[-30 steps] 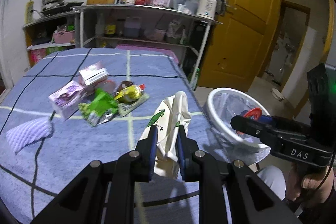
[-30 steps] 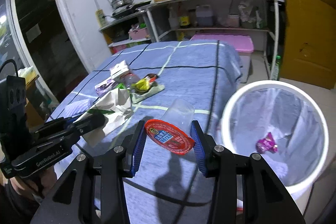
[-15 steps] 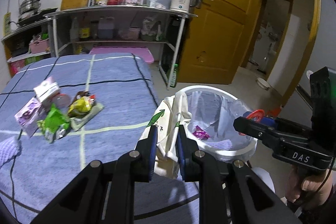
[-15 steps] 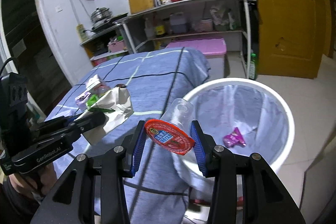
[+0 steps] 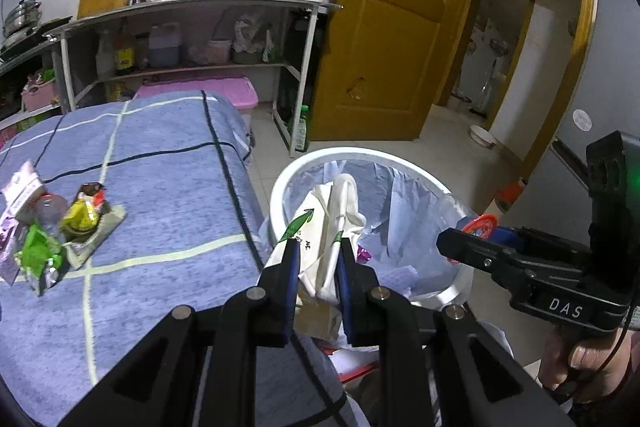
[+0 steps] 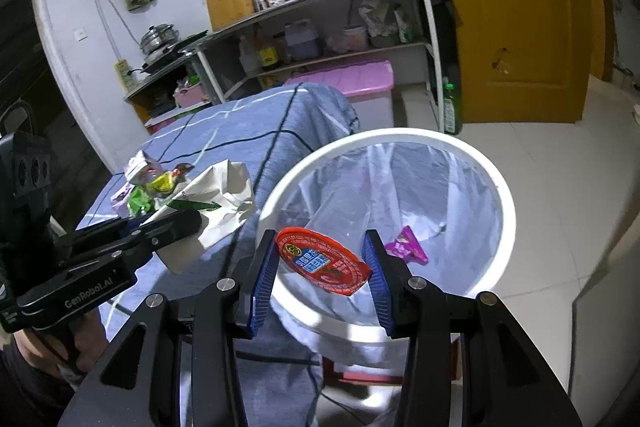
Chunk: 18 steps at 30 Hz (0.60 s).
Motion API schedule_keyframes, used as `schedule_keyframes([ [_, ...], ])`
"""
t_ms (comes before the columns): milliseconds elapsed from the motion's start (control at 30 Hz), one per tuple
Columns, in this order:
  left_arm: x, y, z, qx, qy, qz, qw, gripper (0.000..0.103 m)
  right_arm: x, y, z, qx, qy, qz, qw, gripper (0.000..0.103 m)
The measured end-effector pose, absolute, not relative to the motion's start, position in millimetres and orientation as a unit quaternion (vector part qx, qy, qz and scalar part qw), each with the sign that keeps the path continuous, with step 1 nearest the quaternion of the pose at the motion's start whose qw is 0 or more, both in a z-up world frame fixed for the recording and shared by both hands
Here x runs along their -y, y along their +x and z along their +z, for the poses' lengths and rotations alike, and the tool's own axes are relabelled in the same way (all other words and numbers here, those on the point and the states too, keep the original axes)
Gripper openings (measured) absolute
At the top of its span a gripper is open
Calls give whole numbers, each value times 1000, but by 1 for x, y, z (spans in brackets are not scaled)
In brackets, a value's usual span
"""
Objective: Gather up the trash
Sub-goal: 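Carry the cup and paper bag over the bin and release both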
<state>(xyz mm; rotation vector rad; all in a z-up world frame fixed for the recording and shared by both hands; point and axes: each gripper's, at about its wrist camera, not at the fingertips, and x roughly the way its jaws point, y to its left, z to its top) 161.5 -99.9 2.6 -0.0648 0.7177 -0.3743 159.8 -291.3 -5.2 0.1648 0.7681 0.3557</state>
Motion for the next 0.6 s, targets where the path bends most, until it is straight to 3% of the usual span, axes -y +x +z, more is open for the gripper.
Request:
schedule_keyframes([
  [600,126,195,-23,-386,-33,-226,894,21,313,184,-37,-419,87,144,892,45],
])
